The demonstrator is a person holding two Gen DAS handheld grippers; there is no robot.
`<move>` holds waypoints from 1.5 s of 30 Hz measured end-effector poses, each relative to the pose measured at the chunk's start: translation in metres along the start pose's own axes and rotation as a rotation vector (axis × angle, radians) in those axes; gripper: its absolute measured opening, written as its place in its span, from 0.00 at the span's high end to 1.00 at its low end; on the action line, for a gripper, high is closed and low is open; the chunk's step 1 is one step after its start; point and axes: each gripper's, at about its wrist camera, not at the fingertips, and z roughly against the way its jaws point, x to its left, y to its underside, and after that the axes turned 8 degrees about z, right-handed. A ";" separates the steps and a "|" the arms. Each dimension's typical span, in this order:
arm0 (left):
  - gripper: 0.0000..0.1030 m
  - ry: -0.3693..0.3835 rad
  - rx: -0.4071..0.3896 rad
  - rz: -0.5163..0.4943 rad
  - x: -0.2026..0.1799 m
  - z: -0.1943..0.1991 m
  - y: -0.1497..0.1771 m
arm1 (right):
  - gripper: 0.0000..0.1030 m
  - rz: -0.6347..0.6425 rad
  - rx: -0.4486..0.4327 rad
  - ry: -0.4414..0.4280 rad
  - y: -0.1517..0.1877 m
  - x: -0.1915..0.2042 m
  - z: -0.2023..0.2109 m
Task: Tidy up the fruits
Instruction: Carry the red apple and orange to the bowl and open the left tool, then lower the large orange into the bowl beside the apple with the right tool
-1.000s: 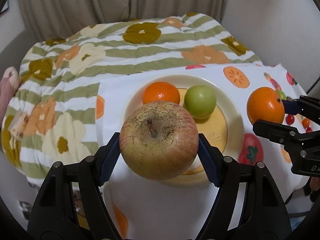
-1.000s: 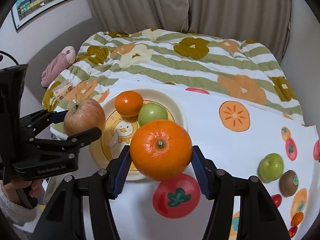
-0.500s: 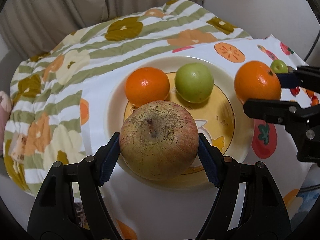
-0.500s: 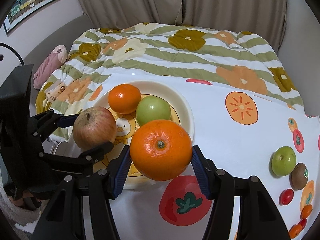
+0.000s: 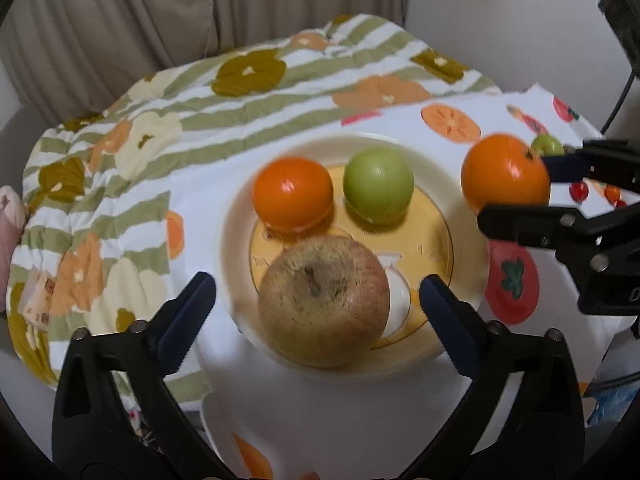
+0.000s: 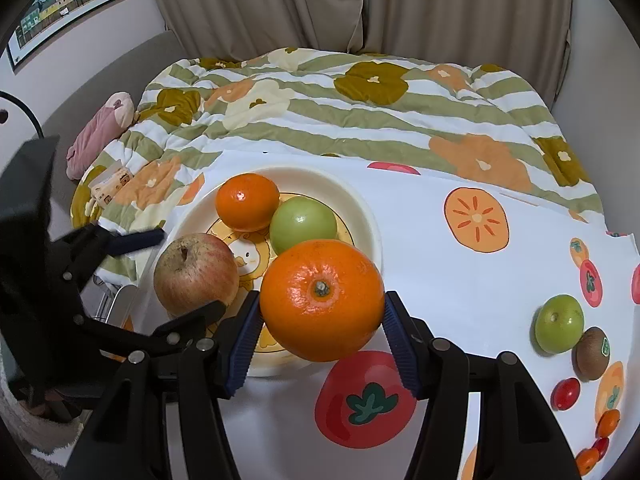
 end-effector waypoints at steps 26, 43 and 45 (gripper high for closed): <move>0.00 -0.062 0.052 0.169 0.047 0.037 0.042 | 0.46 0.147 0.027 -0.110 0.004 0.022 -0.030; 0.00 -0.038 0.069 0.163 0.049 0.025 0.048 | 0.46 0.209 0.046 -0.082 0.010 0.030 -0.051; 0.00 -0.039 0.068 0.163 0.049 0.025 0.048 | 0.46 0.208 0.035 -0.068 0.011 0.029 -0.051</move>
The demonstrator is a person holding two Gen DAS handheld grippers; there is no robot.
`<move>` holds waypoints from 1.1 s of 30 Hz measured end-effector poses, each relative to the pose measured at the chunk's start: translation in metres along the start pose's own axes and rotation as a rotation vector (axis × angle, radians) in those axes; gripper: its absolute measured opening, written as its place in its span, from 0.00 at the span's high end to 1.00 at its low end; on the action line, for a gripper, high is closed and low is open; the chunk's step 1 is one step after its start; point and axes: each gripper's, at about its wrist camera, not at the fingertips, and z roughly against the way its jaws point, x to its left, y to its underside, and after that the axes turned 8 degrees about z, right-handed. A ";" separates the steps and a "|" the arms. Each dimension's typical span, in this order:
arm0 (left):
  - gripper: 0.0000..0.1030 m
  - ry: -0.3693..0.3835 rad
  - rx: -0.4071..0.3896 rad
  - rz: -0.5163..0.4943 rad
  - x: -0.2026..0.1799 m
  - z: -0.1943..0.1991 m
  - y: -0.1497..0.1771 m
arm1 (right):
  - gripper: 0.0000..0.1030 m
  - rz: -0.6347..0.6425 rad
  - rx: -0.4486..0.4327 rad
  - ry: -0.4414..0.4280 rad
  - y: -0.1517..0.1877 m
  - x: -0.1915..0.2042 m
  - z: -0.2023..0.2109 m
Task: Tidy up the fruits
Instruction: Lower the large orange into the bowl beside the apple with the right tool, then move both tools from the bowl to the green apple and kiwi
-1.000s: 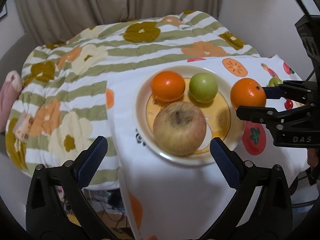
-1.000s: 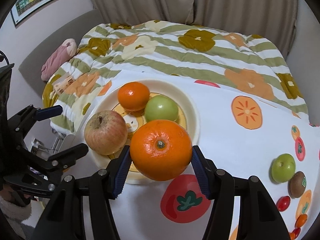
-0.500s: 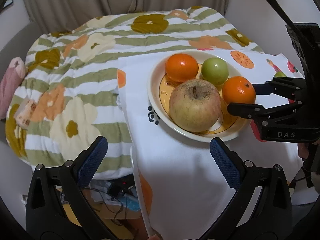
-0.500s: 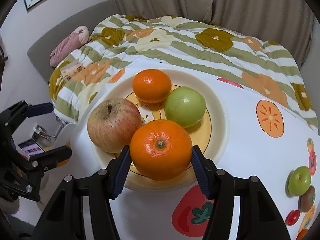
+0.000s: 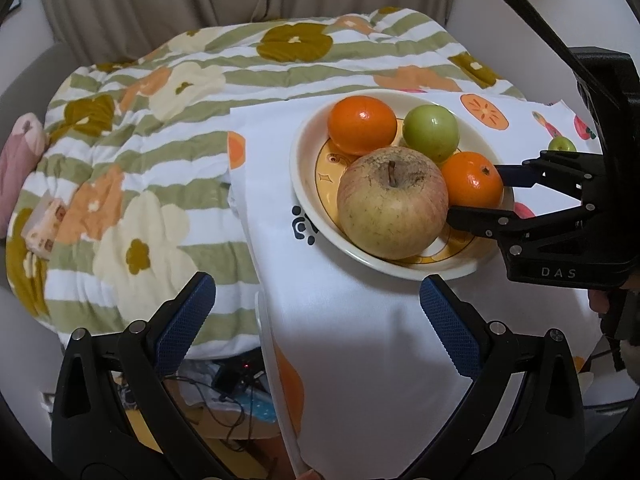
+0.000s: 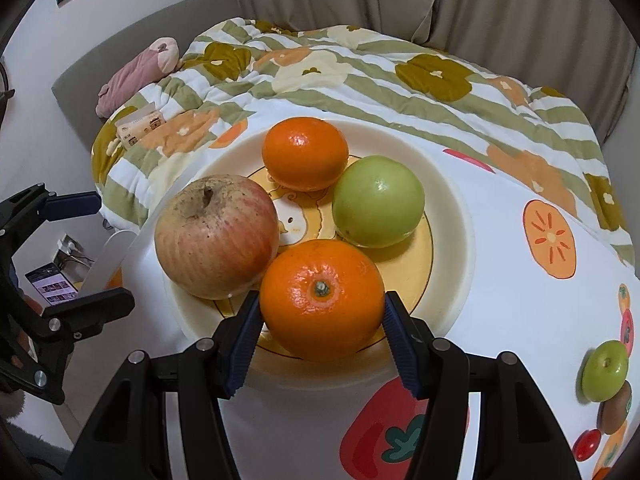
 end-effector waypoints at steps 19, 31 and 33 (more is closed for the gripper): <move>0.00 -0.029 -0.049 -0.003 -0.017 0.030 -0.004 | 0.03 -0.025 -0.086 -0.011 0.005 -0.006 0.041; 0.00 -0.024 -0.122 -0.019 -0.066 0.075 -0.018 | 0.03 -0.050 -0.174 0.028 0.015 -0.027 0.117; 0.00 -0.021 -0.134 -0.022 -0.079 0.082 -0.020 | 0.03 -0.053 -0.182 0.038 0.018 -0.031 0.129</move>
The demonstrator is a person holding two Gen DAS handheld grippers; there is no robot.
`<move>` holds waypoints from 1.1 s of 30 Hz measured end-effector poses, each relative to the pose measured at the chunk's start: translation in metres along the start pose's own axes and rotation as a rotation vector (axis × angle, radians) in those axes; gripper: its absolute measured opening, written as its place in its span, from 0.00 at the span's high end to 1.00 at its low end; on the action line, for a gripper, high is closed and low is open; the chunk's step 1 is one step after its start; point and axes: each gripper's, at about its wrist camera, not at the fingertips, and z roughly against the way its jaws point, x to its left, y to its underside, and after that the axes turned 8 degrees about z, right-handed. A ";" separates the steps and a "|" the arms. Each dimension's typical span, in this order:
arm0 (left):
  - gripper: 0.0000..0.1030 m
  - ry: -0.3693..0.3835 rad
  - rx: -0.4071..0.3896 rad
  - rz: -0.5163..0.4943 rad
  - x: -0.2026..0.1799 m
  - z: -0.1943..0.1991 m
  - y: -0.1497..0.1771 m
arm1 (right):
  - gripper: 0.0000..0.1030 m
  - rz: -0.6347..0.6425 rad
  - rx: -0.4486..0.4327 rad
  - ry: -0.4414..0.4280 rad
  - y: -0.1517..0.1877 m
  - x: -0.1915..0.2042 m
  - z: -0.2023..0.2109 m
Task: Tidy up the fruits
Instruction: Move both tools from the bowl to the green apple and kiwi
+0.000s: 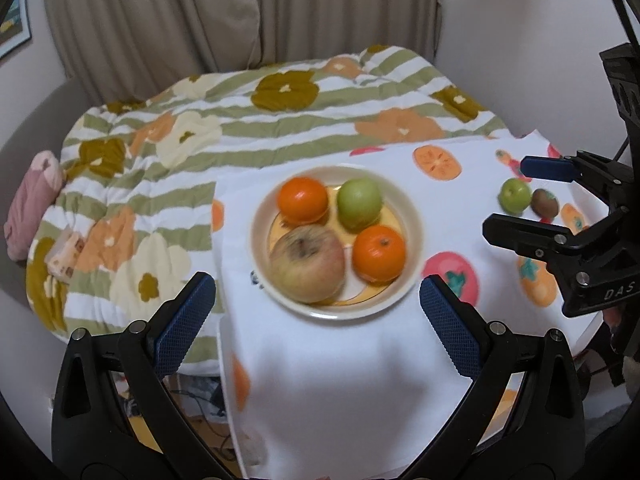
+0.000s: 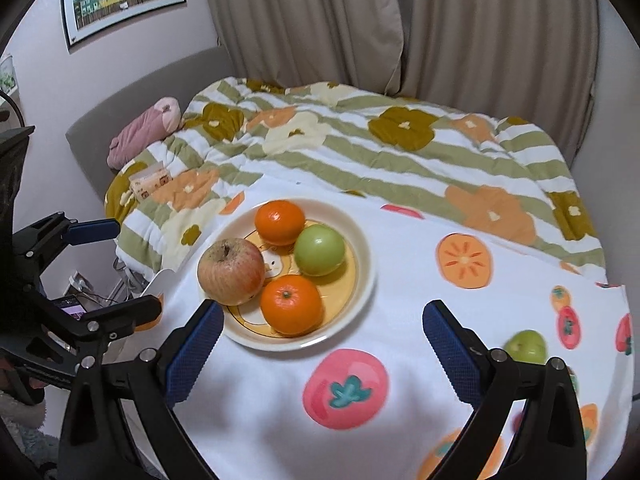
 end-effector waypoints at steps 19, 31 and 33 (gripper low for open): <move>0.00 0.124 -0.027 -0.090 -0.145 0.002 -0.003 | 0.03 -0.149 -0.048 0.190 0.084 -0.102 0.108; 0.00 0.205 0.018 -0.185 -0.218 -0.058 -0.008 | 0.03 -0.348 0.035 0.253 0.137 -0.173 0.105; 0.00 0.218 0.023 -0.203 -0.226 -0.070 -0.012 | 0.03 -0.389 0.050 0.263 0.141 -0.181 0.100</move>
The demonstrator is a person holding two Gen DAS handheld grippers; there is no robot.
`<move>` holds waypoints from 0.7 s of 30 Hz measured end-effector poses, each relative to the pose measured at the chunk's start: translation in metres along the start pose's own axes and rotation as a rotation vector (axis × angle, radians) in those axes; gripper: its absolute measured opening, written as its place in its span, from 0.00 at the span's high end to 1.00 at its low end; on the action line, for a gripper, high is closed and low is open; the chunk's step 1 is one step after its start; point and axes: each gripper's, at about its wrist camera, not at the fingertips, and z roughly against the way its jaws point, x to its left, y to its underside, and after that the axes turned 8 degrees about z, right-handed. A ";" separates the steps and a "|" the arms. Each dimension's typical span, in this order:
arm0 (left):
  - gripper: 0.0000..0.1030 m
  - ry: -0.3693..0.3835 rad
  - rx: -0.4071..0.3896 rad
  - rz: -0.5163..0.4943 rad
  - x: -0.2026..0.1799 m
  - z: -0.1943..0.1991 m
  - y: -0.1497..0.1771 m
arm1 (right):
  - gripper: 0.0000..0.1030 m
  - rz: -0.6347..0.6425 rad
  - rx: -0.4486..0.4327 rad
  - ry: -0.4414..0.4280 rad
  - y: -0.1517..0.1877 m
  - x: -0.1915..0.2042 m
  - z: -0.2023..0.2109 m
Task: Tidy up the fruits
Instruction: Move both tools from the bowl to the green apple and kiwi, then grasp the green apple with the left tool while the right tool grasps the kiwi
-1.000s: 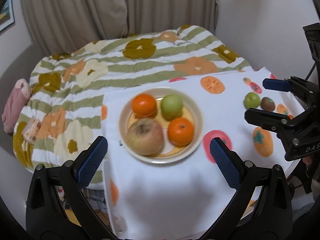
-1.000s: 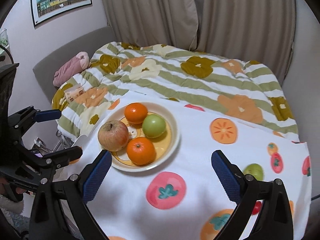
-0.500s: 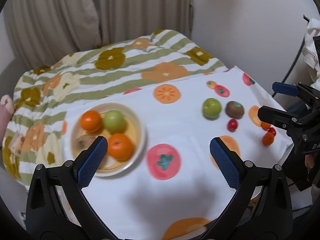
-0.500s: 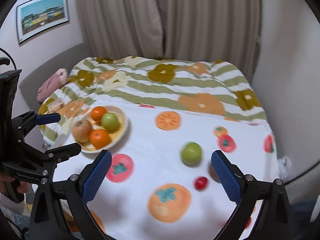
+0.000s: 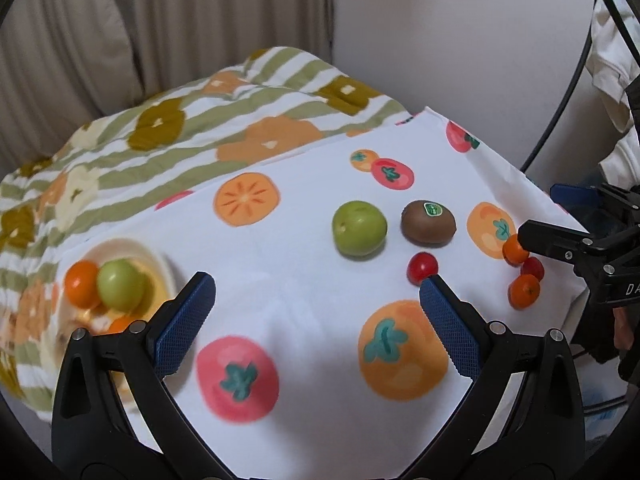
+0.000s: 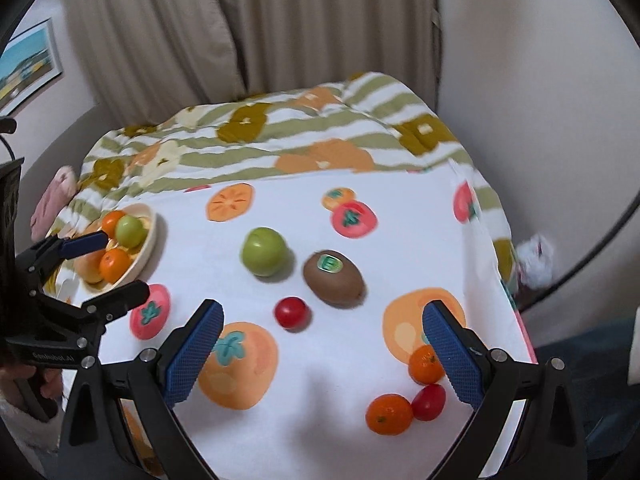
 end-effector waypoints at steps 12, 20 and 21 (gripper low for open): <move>0.00 0.090 0.058 -0.135 -0.017 -0.076 -0.022 | 0.03 -0.216 0.070 0.047 0.001 -0.016 -0.049; 0.14 0.138 0.112 -0.216 -0.029 -0.113 -0.021 | 0.03 -0.298 0.106 0.083 0.003 -0.016 -0.072; 0.14 0.140 0.117 -0.224 -0.030 -0.115 -0.021 | 0.03 -0.304 0.108 0.084 0.004 -0.016 -0.074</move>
